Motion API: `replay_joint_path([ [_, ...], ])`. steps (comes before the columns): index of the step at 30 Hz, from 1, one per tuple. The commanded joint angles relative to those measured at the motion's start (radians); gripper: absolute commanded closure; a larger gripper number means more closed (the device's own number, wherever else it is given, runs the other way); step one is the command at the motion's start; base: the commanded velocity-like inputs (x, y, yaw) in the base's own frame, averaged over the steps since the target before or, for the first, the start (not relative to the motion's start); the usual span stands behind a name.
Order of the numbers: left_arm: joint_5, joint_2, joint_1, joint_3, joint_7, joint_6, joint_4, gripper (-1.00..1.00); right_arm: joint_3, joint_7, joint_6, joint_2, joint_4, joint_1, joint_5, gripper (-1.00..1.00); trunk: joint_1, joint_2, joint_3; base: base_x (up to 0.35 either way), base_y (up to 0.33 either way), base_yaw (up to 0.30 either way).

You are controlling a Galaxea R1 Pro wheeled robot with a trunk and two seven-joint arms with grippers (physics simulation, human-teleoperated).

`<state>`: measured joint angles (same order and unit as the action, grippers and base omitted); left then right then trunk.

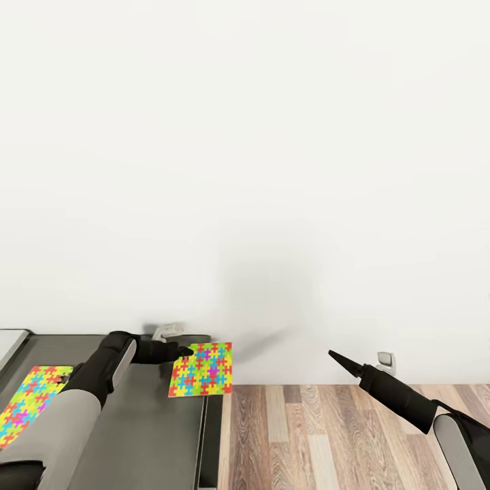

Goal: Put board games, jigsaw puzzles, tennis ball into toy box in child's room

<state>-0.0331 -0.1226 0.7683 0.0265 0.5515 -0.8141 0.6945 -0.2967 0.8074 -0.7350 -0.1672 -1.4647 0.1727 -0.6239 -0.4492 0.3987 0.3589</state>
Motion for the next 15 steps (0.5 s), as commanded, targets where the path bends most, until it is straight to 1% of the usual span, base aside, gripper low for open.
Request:
replay_joint_path([
  [1,-0.005,0.000,-0.001,0.002,0.001,-0.010,-0.018,-1.00,-0.001,0.001,-0.006,0.000,0.000,0.001,-0.003,-1.00,-0.001,0.001,0.002,0.000,-0.004,0.000],
  [11,-0.003,-0.001,-0.001,0.004,0.000,-0.009,-0.018,-1.00,-0.001,-0.001,-0.006,0.001,0.001,0.001,0.002,-1.00,-0.001,0.001,0.002,0.000,-0.001,0.000],
  [15,-0.003,-0.011,-0.001,0.006,-0.001,-0.008,-0.018,-1.00,0.000,-0.003,-0.005,0.001,0.001,0.001,0.003,-1.00,-0.001,0.001,0.002,0.000,0.000,0.000],
])
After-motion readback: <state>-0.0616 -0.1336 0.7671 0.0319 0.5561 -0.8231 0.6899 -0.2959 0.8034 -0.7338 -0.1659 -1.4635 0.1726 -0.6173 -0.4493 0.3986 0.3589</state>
